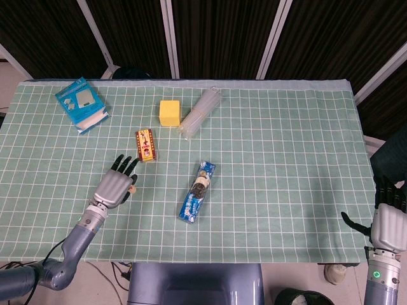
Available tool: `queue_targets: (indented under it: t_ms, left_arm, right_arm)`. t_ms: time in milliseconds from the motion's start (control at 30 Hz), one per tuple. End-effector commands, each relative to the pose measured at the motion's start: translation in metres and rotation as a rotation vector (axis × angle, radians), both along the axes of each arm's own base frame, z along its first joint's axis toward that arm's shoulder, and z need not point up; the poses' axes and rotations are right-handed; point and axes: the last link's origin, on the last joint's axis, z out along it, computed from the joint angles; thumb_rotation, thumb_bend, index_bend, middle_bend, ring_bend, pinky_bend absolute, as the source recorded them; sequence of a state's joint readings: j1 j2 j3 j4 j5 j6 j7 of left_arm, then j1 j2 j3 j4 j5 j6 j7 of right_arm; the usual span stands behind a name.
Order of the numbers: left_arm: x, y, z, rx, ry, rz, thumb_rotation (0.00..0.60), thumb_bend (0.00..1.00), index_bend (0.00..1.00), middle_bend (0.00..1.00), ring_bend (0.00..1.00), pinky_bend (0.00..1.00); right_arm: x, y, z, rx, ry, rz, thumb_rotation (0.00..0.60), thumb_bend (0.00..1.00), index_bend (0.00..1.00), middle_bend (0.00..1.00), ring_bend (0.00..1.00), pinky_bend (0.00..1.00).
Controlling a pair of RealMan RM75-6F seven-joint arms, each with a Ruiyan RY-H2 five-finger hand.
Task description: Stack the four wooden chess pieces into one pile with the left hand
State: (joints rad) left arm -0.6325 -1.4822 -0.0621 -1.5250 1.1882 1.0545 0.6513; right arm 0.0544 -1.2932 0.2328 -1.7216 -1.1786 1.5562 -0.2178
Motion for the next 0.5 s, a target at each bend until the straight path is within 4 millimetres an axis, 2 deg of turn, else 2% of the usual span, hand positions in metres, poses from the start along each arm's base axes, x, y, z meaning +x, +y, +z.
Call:
queue_targets:
  t_ms: [33, 500]
  left_arm:
    - [0.0002, 0.0004, 0.0002, 0.003, 0.000, -0.001, 0.600, 0.32, 0.47, 0.03, 0.00, 0.00]
    - [0.0020, -0.0008, -0.0003, 0.003, 0.010, -0.010, 0.600, 0.32, 0.45, 0.03, 0.00, 0.00]
  right_arm:
    - [0.0000, 0.0000, 0.0000, 0.000, 0.000, 0.000, 0.600, 0.23, 0.00, 0.01, 0.00, 0.00]
    - [-0.0001, -0.0001, 0.0003, -0.002, -0.001, -0.002, 0.600, 0.23, 0.00, 0.01, 0.00, 0.00]
